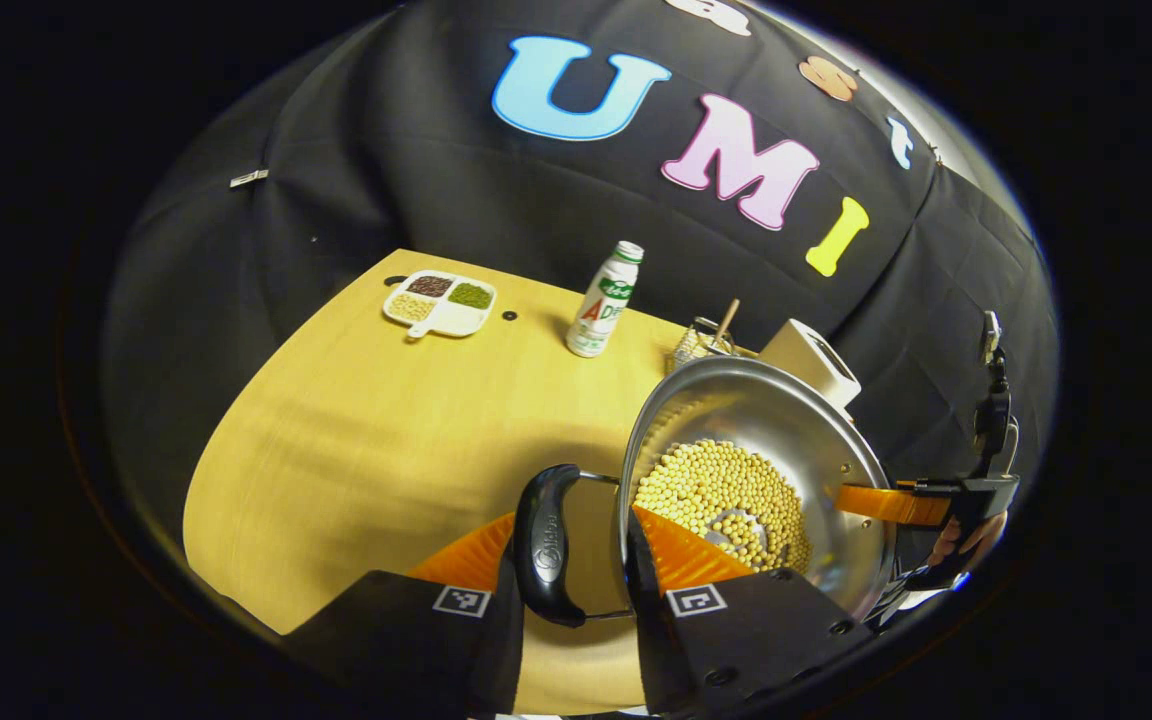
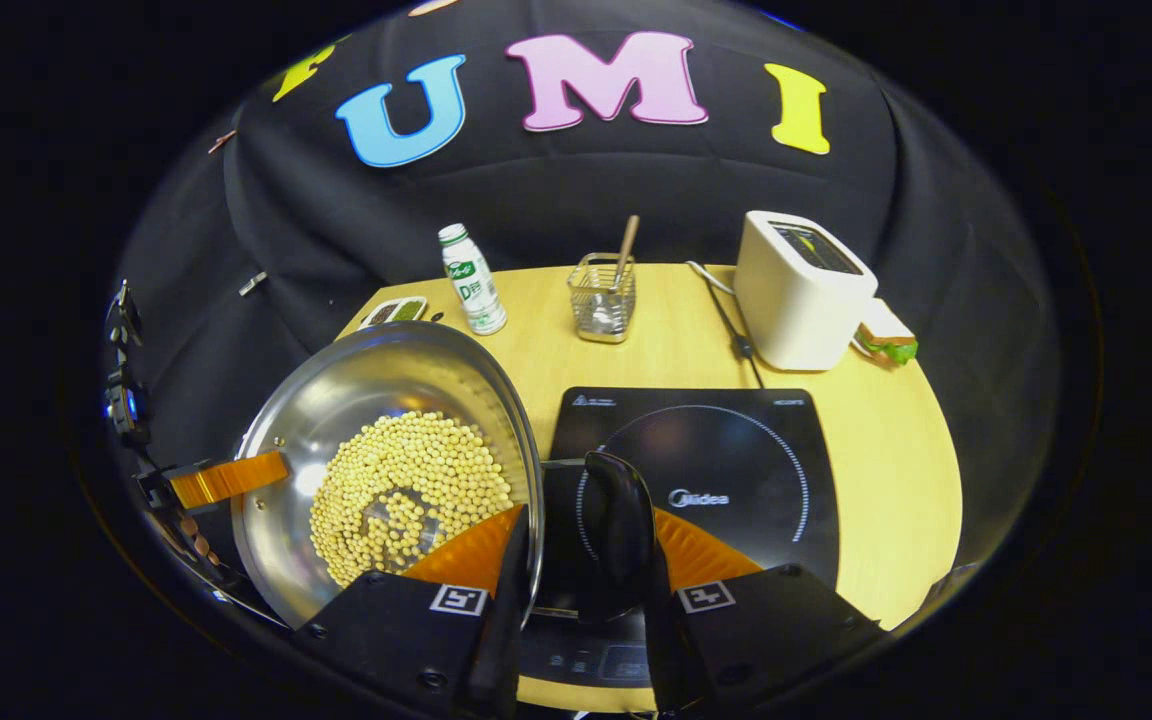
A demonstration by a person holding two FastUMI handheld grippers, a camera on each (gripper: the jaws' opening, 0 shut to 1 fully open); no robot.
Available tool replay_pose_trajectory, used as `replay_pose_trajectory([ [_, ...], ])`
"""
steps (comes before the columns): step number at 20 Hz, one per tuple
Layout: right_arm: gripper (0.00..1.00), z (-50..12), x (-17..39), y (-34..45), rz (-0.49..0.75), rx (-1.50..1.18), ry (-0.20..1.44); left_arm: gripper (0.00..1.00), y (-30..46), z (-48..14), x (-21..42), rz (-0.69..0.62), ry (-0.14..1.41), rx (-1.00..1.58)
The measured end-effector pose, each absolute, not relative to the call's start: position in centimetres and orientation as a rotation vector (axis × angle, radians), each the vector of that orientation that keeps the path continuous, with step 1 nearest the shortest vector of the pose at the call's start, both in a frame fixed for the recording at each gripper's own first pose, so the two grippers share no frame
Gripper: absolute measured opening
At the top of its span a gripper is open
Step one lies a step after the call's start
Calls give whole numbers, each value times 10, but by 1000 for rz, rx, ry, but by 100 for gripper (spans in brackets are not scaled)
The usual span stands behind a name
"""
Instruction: First push the handle of the pot to place it horizontally, then grasp the pot with both hands and set it on the induction cooktop.
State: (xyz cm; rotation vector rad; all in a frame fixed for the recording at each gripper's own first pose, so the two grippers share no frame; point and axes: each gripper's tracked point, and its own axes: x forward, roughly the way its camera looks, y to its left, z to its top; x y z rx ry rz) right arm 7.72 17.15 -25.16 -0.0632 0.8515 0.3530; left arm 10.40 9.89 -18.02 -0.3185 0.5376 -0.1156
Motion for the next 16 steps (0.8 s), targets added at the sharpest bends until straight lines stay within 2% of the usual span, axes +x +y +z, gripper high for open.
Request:
replay_pose_trajectory([
  [16,54,-261,133,27,264,7,886,49,-52,-184,162,-182,587,-258],
])
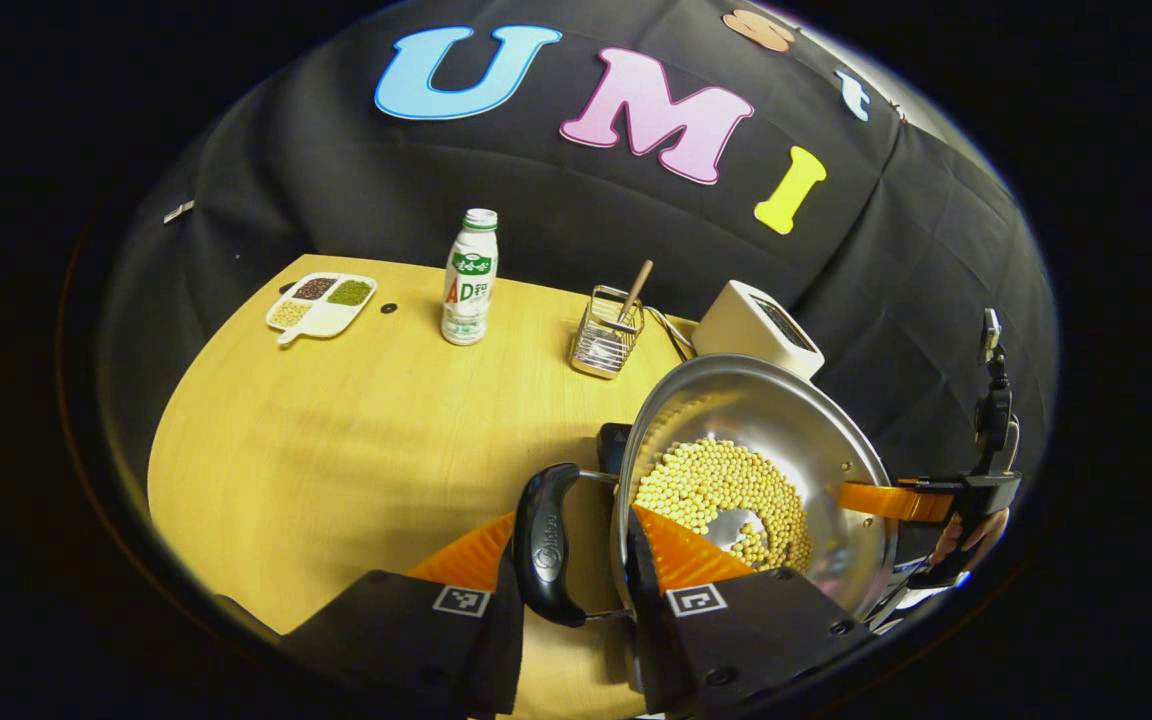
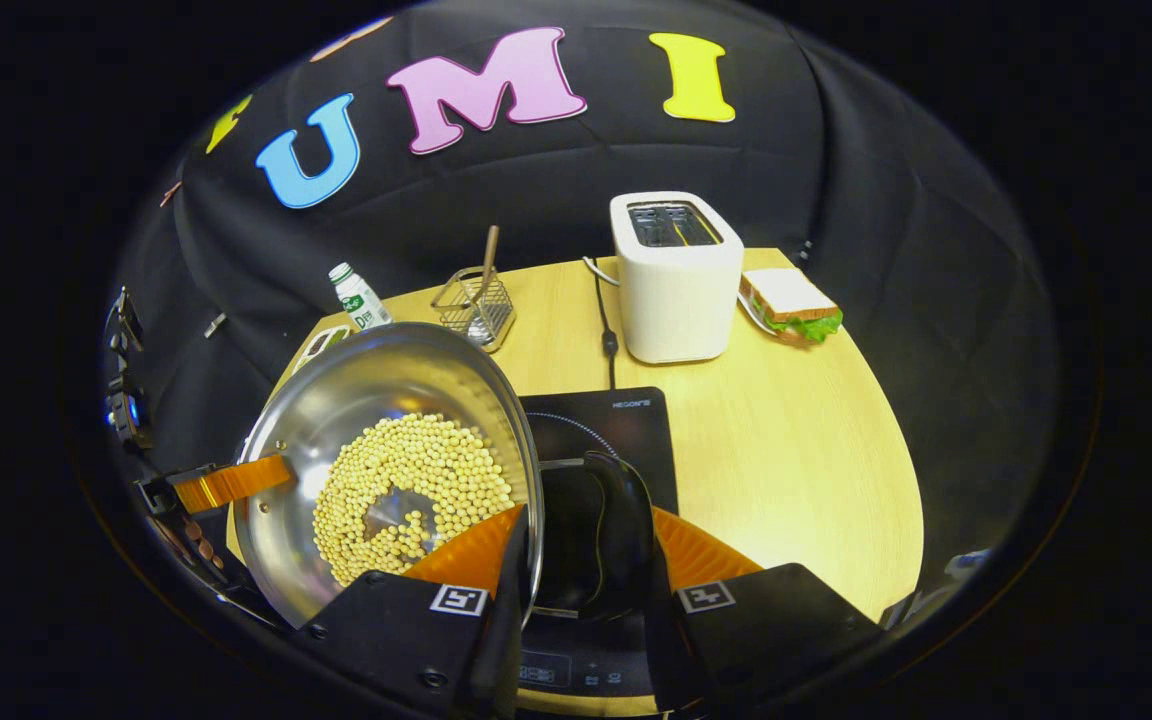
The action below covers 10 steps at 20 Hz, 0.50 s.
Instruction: First push the handle of the pot to place it horizontally, then grasp the pot with both hands and set it on the induction cooktop.
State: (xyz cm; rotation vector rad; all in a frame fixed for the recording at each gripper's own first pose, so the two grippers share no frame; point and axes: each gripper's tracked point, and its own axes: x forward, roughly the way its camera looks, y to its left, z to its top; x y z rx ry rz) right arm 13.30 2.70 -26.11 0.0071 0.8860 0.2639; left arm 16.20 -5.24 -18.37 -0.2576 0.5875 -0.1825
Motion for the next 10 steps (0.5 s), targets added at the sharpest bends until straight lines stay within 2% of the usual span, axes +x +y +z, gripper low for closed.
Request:
replay_pose_trajectory([
  [10,54,-295,165,-13,251,8,938,49,-97,-217,195,-169,627,-273],
])
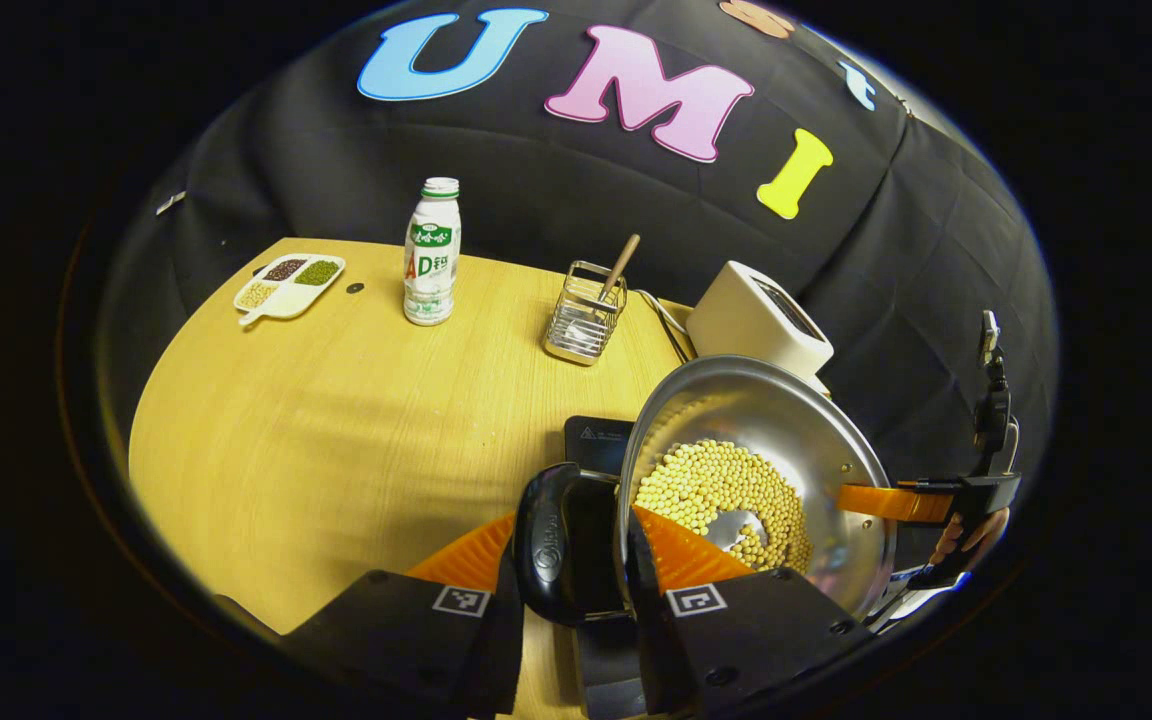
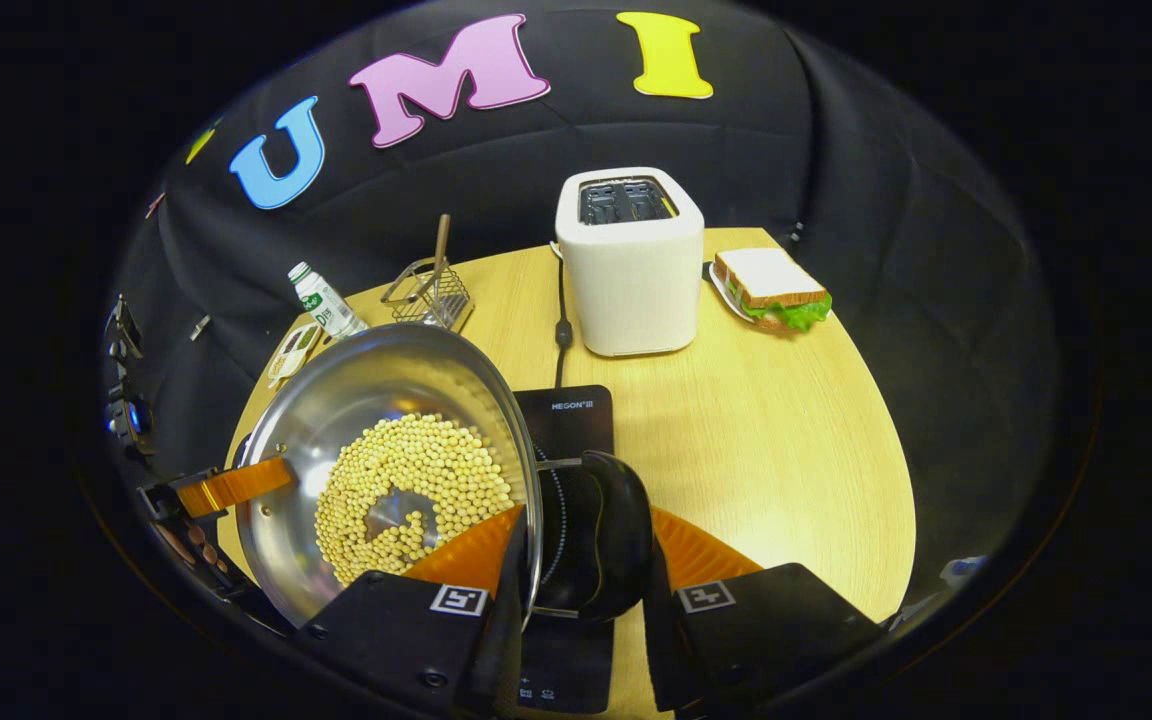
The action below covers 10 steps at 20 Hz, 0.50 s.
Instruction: First push the handle of the pot to place it horizontally, then grasp the pot with both hands and set it on the induction cooktop.
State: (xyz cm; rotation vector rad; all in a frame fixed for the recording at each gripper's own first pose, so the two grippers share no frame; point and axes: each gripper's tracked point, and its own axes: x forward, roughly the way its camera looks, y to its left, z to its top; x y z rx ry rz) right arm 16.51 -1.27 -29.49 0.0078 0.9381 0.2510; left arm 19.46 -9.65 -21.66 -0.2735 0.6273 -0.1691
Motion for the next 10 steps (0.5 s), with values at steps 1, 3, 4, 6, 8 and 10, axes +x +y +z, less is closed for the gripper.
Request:
replay_pose_trajectory([
  [1,54,-300,167,-14,253,2,944,49,-99,-222,198,-166,638,-273],
  [3,54,-307,174,-18,249,8,958,49,-101,-227,205,-166,643,-269],
  [4,54,-310,178,-18,249,10,960,49,-102,-228,209,-164,639,-270],
  [6,54,-317,182,-18,253,6,966,49,-101,-234,214,-155,630,-276],
  [8,54,-320,186,-16,258,8,968,49,-101,-238,215,-150,621,-295],
  [10,49,-319,189,-12,268,24,963,49,-99,-236,217,-146,603,-296],
])
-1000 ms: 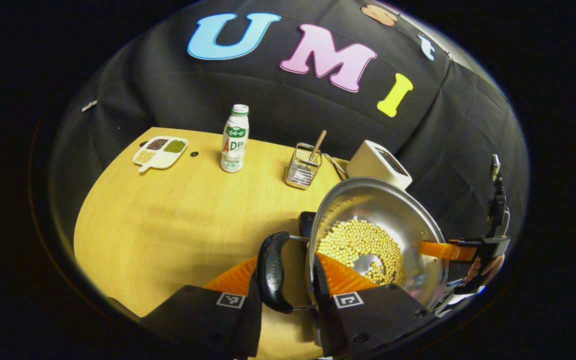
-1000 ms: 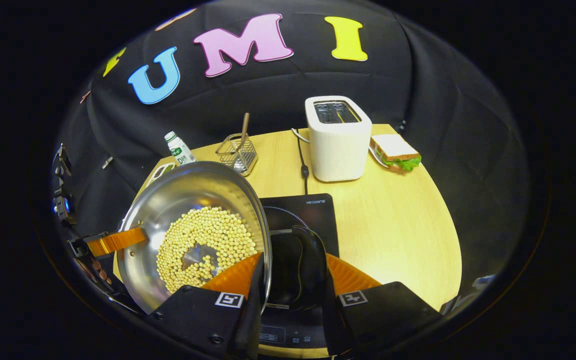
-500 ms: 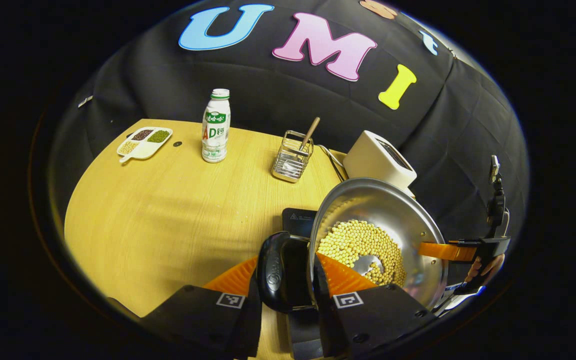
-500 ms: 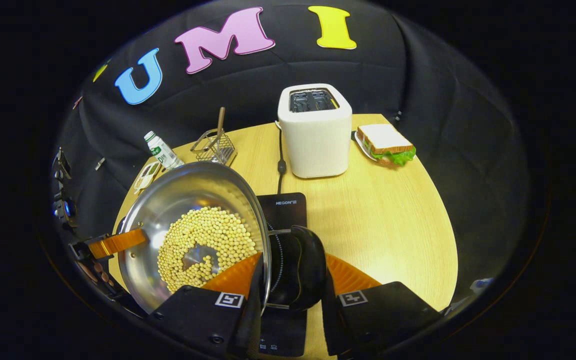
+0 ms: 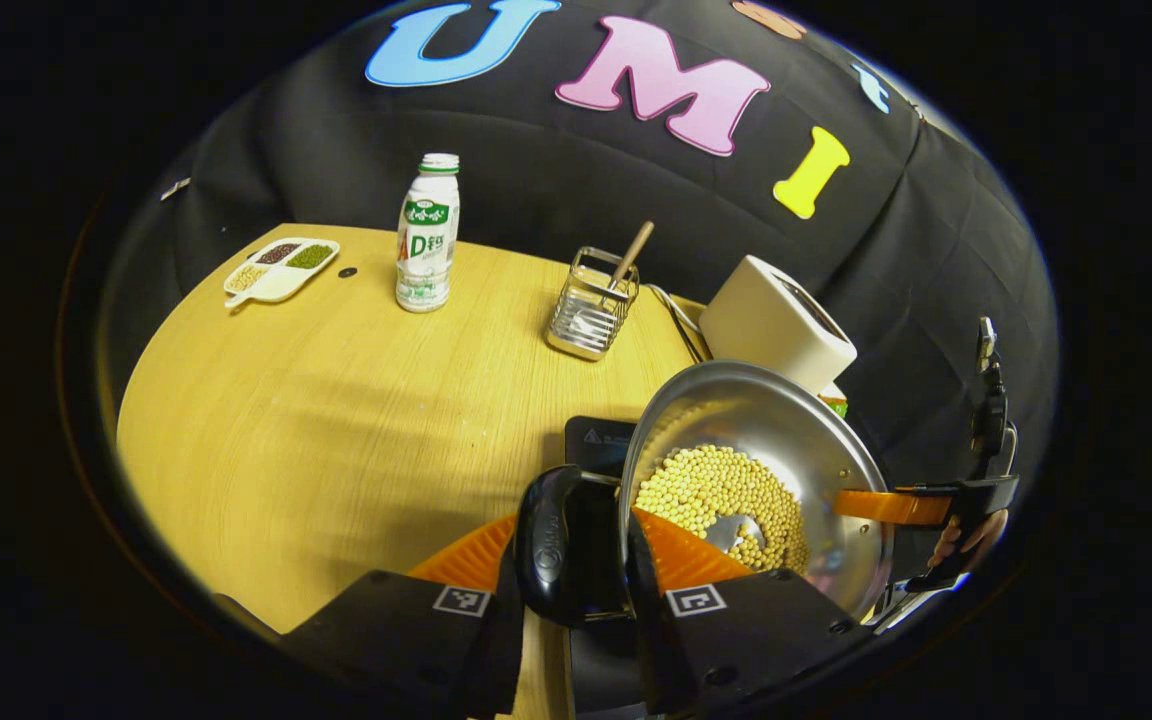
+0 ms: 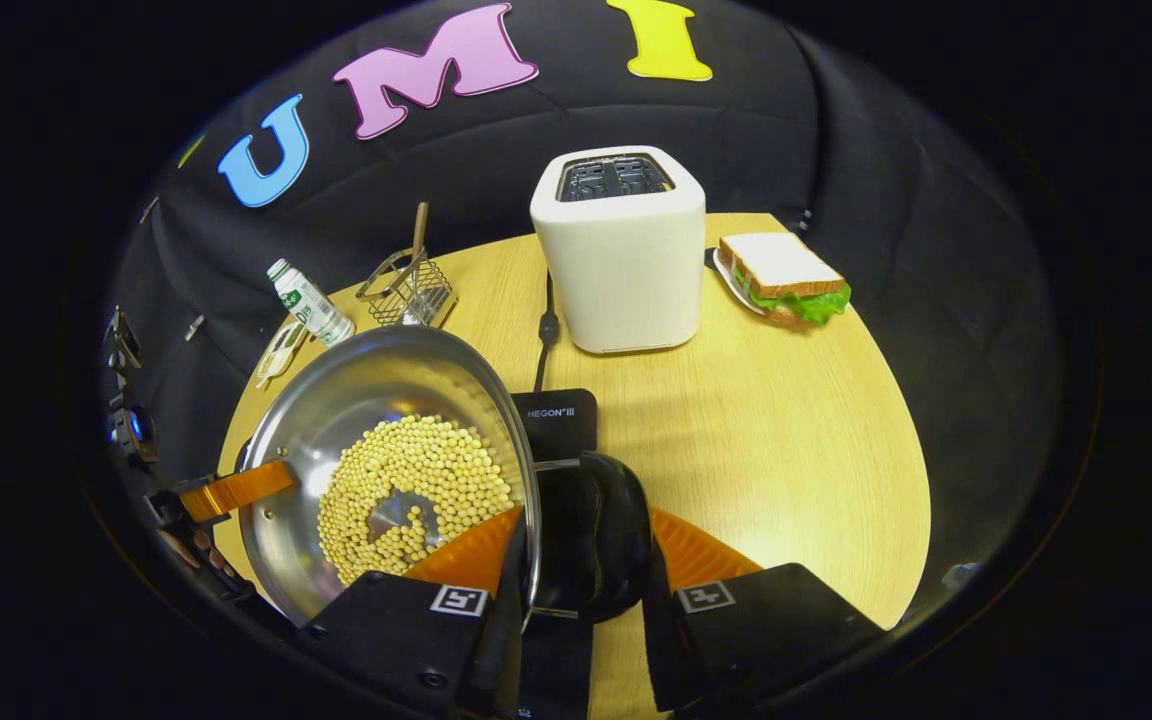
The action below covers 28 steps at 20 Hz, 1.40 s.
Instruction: First push the handle of the pot to place it horizontally, then grasp the pot with both hands and set it on the induction cooktop.
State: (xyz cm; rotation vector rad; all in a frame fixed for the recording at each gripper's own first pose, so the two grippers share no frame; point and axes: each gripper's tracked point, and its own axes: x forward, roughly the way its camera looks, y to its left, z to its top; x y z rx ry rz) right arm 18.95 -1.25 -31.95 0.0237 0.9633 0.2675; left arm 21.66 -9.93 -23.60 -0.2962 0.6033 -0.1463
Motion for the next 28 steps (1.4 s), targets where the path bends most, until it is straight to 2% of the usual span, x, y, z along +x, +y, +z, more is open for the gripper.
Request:
replay_pose_trajectory([
  [1,54,-319,190,-15,271,27,962,49,-100,-237,218,-149,605,-296],
  [9,55,-320,192,-15,304,45,948,55,-100,-240,215,-137,602,-330],
  [14,60,-320,189,-13,328,66,960,59,-99,-239,211,-107,604,-333],
  [16,61,-317,189,-14,329,66,950,67,-99,-239,207,-99,613,-339],
  [17,63,-314,188,-16,328,63,938,76,-98,-238,205,-94,612,-340],
  [19,79,-308,186,-18,321,50,916,97,-97,-230,200,-89,589,-333],
  [20,95,-306,186,-19,320,45,905,96,-96,-223,199,-89,572,-323],
  [21,99,-300,183,-20,314,36,897,96,-95,-217,196,-87,555,-308],
  [28,99,-234,166,-30,238,38,709,95,-78,-155,161,-70,396,-260],
])
